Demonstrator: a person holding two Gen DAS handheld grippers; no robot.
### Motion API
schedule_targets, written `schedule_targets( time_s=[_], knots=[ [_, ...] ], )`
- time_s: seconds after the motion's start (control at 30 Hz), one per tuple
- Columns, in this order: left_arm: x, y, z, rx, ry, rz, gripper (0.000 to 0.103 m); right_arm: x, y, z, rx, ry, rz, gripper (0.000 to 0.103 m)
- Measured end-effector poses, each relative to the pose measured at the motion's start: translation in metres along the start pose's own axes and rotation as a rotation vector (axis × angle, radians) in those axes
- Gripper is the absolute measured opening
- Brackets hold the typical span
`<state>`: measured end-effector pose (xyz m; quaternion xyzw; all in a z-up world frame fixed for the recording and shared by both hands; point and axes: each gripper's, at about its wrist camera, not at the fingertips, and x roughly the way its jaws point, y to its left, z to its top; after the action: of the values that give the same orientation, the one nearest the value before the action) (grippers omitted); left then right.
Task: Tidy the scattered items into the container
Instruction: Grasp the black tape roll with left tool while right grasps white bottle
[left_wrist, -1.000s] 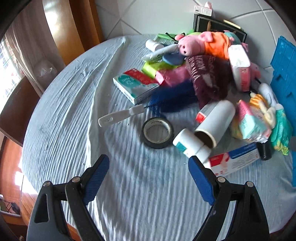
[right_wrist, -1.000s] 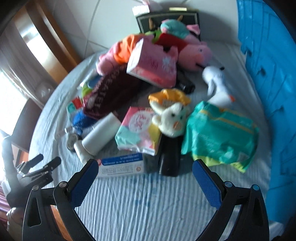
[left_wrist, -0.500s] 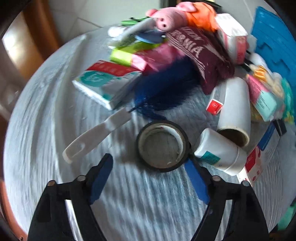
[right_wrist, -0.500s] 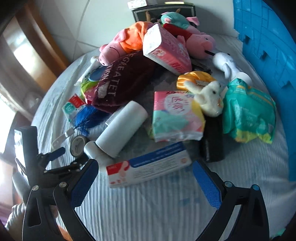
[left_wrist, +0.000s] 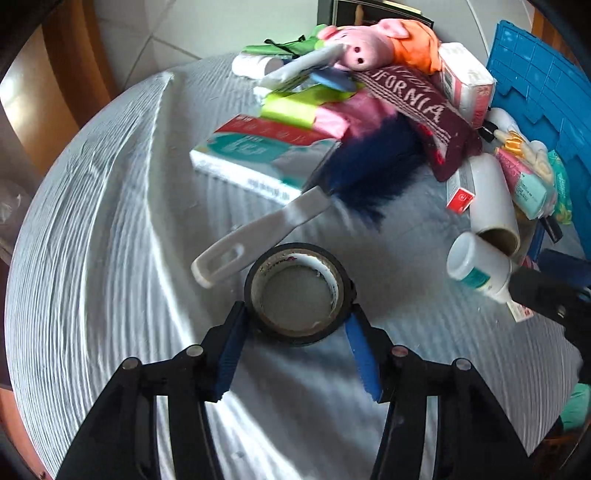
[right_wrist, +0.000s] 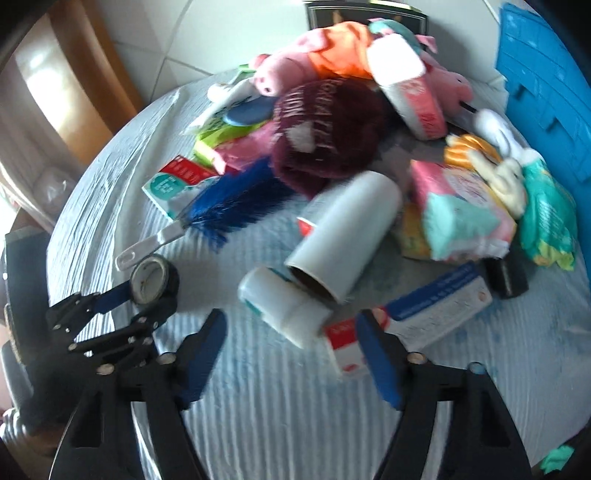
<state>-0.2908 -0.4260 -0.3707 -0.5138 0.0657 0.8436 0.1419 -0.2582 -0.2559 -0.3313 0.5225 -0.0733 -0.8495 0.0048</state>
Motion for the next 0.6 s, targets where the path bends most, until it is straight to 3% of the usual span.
schedule_targets(
  time_s=[0.2, 0.3, 0.33, 0.37, 0.43, 0.53, 0.6],
  knots=[
    [0.003, 0.002, 0.001, 0.011, -0.003, -0.001, 0.054, 0.023, 0.015, 0.001, -0.051, 0.026, -0.055, 0.072],
    [0.006, 0.0, 0.004, 0.007, -0.011, 0.001, 0.059, 0.027, 0.02, 0.002, -0.083, 0.027, -0.078, 0.07],
    [0.007, -0.001, 0.005, 0.003, -0.011, 0.003, 0.061, 0.028, 0.022, 0.001, -0.096, 0.029, -0.093, 0.062],
    [0.008, -0.003, 0.007, 0.001, -0.011, 0.006, 0.061, 0.028, 0.023, 0.001, -0.102, 0.034, -0.096, 0.045],
    [0.009, -0.004, 0.009, -0.005, -0.011, -0.001, 0.061, 0.032, 0.023, -0.002, -0.077, 0.07, -0.041, 0.038],
    [0.008, -0.001, 0.01, -0.023, -0.014, -0.029, 0.061, 0.037, 0.021, -0.005, -0.074, 0.077, -0.044, 0.042],
    [0.008, 0.0, 0.01, -0.014, -0.017, -0.032, 0.061, 0.038, 0.017, -0.005, -0.055, 0.072, -0.034, 0.06]
  ],
)
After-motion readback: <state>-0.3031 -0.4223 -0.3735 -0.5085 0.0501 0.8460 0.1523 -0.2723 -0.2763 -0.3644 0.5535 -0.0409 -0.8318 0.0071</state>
